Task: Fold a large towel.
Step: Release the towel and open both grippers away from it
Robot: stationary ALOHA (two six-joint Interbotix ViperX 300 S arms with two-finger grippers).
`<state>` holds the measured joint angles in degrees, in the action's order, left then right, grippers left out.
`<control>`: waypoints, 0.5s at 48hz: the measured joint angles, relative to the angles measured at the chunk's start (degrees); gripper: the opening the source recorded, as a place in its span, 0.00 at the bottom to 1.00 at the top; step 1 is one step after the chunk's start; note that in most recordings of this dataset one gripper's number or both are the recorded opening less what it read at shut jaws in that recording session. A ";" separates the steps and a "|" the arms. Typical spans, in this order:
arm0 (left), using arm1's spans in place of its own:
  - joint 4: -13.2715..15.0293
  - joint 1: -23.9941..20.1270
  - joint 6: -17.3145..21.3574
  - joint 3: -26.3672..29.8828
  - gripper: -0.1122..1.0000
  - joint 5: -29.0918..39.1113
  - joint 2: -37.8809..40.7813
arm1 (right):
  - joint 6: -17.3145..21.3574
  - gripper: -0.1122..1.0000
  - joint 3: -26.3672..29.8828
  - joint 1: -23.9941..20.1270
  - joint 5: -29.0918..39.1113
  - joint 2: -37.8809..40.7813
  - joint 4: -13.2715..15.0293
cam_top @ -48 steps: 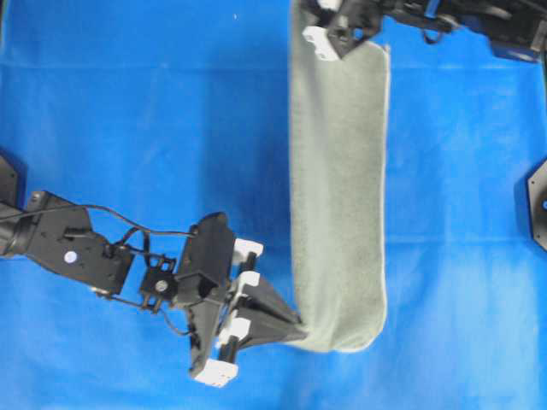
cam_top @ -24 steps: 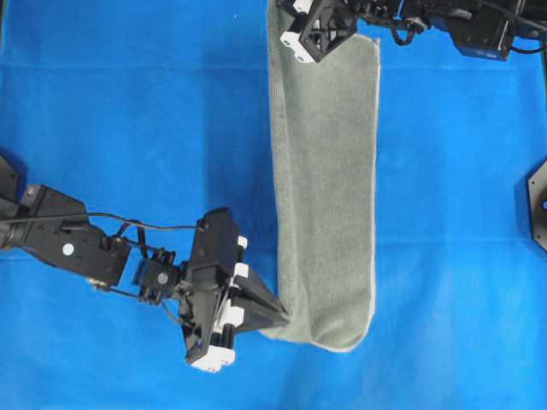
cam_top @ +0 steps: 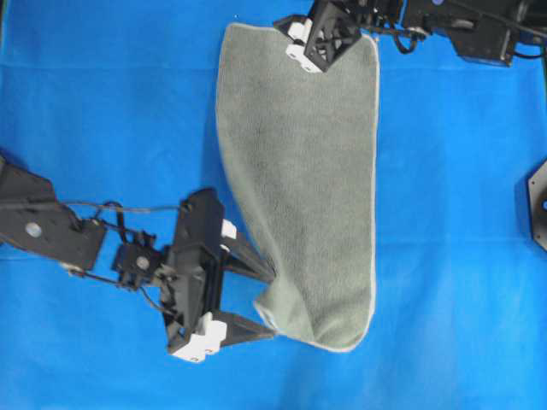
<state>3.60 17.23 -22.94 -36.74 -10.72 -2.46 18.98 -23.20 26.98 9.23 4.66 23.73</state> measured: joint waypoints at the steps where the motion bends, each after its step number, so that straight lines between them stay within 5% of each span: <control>1: -0.09 -0.09 0.09 -0.09 0.87 0.62 -0.88 | 0.00 0.67 -0.44 -0.09 0.00 -0.79 0.00; 24: -1.93 -1.49 5.10 -9.40 0.86 9.23 -26.72 | 1.67 0.67 -17.84 -6.59 -3.60 -24.17 -0.53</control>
<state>1.67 15.73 -17.84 -46.14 -1.49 -29.18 20.65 -41.04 20.39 5.63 -19.51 23.20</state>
